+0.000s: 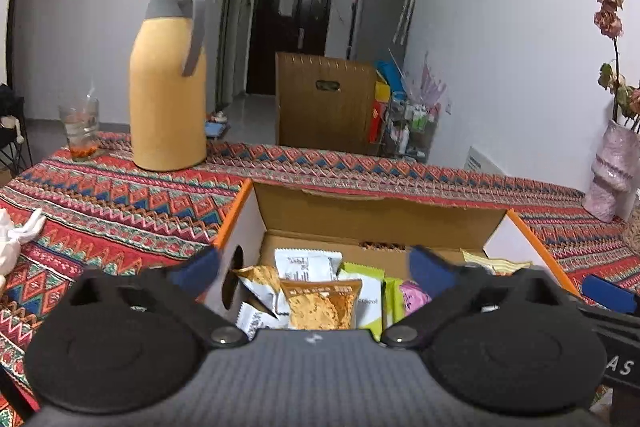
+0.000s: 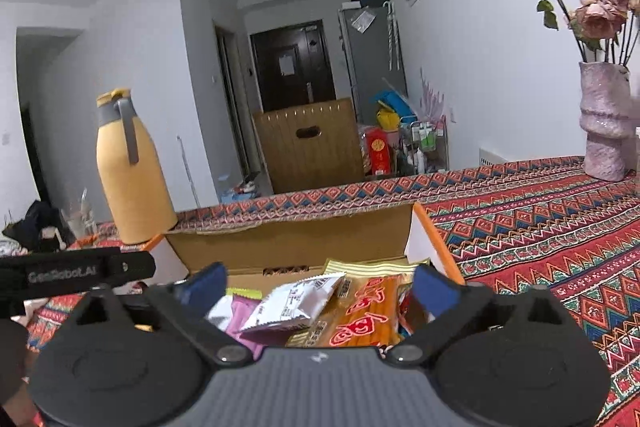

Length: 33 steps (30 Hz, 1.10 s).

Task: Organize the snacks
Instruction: 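Open both grippers to release the packets and withdraw from the box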

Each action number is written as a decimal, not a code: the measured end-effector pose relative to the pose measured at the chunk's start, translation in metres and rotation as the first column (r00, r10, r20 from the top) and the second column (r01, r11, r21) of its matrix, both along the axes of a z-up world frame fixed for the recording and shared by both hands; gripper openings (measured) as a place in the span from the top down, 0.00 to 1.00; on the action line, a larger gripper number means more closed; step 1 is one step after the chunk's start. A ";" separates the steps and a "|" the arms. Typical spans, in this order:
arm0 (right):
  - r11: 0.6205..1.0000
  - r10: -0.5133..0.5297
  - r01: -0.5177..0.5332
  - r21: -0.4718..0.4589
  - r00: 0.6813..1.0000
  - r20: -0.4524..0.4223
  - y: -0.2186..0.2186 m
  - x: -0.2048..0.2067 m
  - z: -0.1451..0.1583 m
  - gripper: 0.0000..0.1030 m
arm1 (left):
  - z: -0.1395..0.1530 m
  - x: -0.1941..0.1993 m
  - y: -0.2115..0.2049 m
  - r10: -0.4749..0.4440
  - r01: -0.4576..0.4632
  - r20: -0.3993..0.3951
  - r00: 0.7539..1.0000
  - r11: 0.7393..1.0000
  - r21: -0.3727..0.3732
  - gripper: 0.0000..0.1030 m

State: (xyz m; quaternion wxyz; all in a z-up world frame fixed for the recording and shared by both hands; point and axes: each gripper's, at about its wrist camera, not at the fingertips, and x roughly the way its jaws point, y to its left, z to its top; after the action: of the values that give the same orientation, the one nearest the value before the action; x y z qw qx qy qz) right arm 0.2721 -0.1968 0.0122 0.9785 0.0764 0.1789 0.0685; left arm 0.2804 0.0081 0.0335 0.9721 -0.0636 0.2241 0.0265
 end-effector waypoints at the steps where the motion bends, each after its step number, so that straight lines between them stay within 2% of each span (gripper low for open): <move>1: 1.000 -0.001 0.001 0.001 1.000 0.001 -0.001 -0.001 0.000 0.00 | 0.001 -0.001 0.000 0.001 -0.001 0.004 1.000 1.000 0.001 0.00; 33: 1.000 -0.010 0.011 -0.026 0.999 0.031 0.002 -0.016 0.006 0.00 | 0.004 -0.008 0.007 0.029 -0.031 -0.029 0.999 0.998 -0.051 0.00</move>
State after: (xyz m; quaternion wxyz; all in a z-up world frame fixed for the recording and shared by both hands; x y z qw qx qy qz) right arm 0.2563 -0.1947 0.0179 0.9824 0.0632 0.1641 0.0623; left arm 0.2728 0.0155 0.0378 0.9663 -0.0918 0.2376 0.0362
